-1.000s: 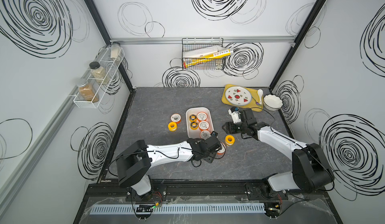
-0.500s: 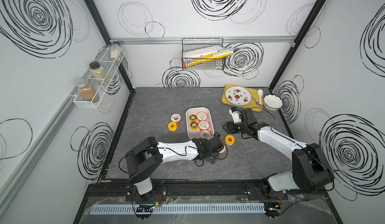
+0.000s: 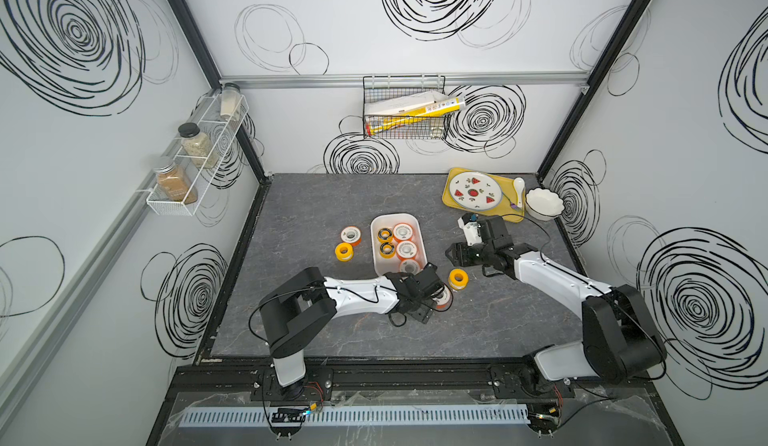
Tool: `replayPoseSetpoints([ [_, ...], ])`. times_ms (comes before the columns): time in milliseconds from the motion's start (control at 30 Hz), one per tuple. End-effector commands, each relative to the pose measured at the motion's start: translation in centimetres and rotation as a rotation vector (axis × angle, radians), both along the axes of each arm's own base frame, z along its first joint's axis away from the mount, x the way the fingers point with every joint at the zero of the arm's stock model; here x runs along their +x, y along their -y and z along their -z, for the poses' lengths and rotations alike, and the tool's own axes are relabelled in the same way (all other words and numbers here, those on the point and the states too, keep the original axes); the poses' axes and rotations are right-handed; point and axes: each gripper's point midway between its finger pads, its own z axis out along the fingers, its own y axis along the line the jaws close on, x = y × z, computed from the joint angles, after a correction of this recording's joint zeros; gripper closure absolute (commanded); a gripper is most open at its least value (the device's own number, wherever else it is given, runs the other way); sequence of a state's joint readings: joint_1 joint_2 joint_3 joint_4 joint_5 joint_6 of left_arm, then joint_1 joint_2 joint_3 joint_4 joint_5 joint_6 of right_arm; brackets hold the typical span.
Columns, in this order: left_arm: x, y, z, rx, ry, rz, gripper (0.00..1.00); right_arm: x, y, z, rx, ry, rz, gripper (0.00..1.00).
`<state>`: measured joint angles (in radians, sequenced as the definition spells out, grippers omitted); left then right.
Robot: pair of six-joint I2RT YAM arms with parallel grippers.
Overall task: Put the sealing tape into the storage box
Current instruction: Pick up the sealing tape at the center of the board.
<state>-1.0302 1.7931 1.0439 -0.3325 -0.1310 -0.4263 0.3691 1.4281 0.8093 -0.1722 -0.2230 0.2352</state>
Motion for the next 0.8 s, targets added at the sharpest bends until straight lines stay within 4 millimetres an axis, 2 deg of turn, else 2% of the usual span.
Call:
replayPoseSetpoints([
  [0, 0.6, 0.8, -0.1, -0.030, 0.005, 0.002, 0.23, -0.1, 0.4, 0.5, -0.023, -0.014, 0.004, 0.33],
  [400, 0.7, 1.1, 0.5, -0.034, -0.003, 0.003, 0.31, 0.0, 0.5, 0.4, -0.027, -0.018, 0.007, 0.33],
  [533, 0.8, 1.2, 0.1, -0.042, 0.004, 0.001, 0.35, 0.1, 0.4, 0.3, -0.022, -0.019, 0.002, 0.33],
  [633, 1.0, 1.1, -0.2, -0.040, 0.014, -0.005, 0.41, 0.1, 0.2, 0.2, -0.014, -0.022, -0.008, 0.33],
  [767, 1.2, 0.9, -1.4, -0.048, 0.040, -0.004, 0.41, 0.0, -0.4, 0.0, 0.011, -0.025, -0.033, 0.33],
])
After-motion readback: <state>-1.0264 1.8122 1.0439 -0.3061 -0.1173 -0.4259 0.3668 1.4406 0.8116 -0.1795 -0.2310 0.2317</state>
